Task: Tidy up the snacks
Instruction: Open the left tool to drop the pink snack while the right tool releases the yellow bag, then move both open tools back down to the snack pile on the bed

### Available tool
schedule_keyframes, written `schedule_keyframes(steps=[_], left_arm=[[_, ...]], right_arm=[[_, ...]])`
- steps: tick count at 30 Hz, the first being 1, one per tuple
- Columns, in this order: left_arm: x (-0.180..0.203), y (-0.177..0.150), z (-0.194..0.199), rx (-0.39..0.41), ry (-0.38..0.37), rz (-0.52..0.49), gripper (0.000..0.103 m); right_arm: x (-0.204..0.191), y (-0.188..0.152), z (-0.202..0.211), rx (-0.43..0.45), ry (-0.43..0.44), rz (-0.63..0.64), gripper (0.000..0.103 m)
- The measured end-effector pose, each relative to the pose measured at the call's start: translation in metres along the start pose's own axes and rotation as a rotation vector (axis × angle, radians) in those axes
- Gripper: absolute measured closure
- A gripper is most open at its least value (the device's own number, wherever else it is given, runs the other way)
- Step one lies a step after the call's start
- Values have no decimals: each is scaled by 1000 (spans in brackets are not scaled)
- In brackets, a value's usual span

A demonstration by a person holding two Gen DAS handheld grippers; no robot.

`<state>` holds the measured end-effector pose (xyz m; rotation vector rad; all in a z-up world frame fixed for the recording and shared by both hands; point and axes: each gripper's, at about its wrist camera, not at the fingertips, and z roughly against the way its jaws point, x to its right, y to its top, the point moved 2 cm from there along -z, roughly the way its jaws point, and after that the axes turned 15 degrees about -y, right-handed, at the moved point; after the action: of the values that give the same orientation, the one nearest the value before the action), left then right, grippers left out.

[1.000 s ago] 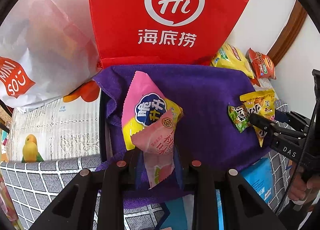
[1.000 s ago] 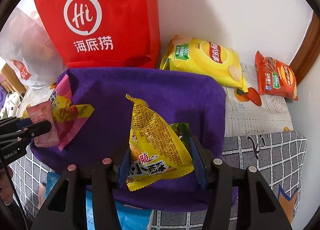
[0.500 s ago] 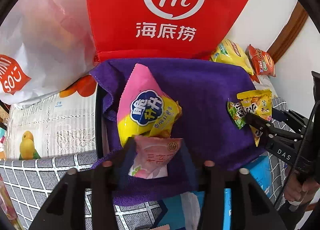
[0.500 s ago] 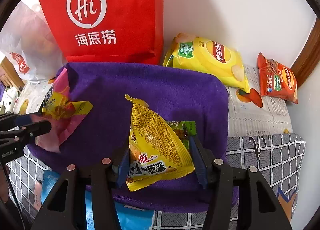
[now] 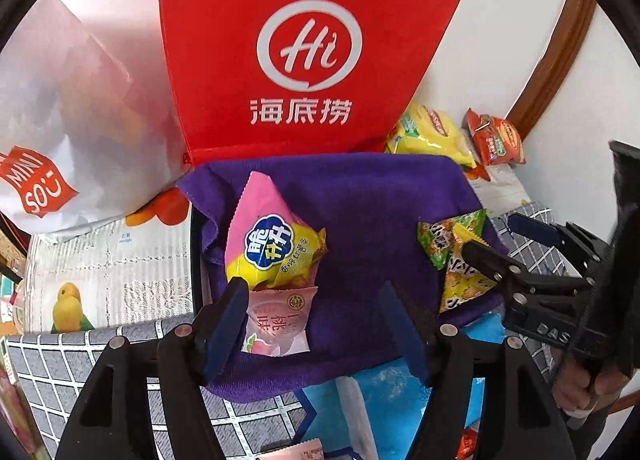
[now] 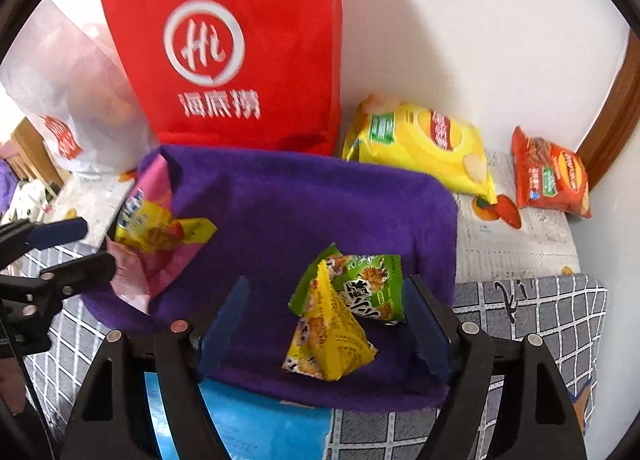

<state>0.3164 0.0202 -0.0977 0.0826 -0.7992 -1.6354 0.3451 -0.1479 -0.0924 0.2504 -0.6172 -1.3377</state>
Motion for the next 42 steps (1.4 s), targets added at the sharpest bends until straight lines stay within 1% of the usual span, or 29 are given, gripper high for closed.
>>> schedule_keyframes(steps=[3,7,9,13,15,19,22,25,27,28,30,32,36,39,42], left_arm=[[4,0,6,12,3,-6,35],[13,-1,12,19,-9,-21,35],[20,-1,17,28,-10,-36,35],[31,-3,32,53,-16,-57,35],[39,-4,42,75,-19,-67,35],[54,-8,59,102,-20,-93,35],[60,-18,71,106,-28,-96,35],[61,-32,84,108,-6,-112,35],[58,-39,90,108,3,-105,35],[56,-44,93,107,5,-95,35],[53,-55,99,112,-2,-81,35],[51,-66,104,116,-6,-75,35],[50,-82,109,120,-4,-58,35],[51,-93,112,129,28,-66,35],[50,-105,114,133,49,-60,35]], right_arm=[[6,-5,18,25,13,-30,24],[19,-14,37,33,4,-97,24],[26,-20,47,43,-20,-116,24],[39,-38,68,41,-112,-150,22],[43,-51,80,62,-133,-153,22],[47,-72,100,90,-113,-164,22],[46,-84,111,86,-130,-158,22],[45,-95,125,114,-156,-140,22],[44,-103,132,134,-142,-149,22],[44,-108,135,136,-117,-157,22],[44,-115,137,125,-61,-176,22],[45,-122,137,111,-31,-200,22],[44,-135,135,88,-17,-217,22],[44,-145,138,93,4,-238,22],[43,-152,139,100,-11,-237,22]])
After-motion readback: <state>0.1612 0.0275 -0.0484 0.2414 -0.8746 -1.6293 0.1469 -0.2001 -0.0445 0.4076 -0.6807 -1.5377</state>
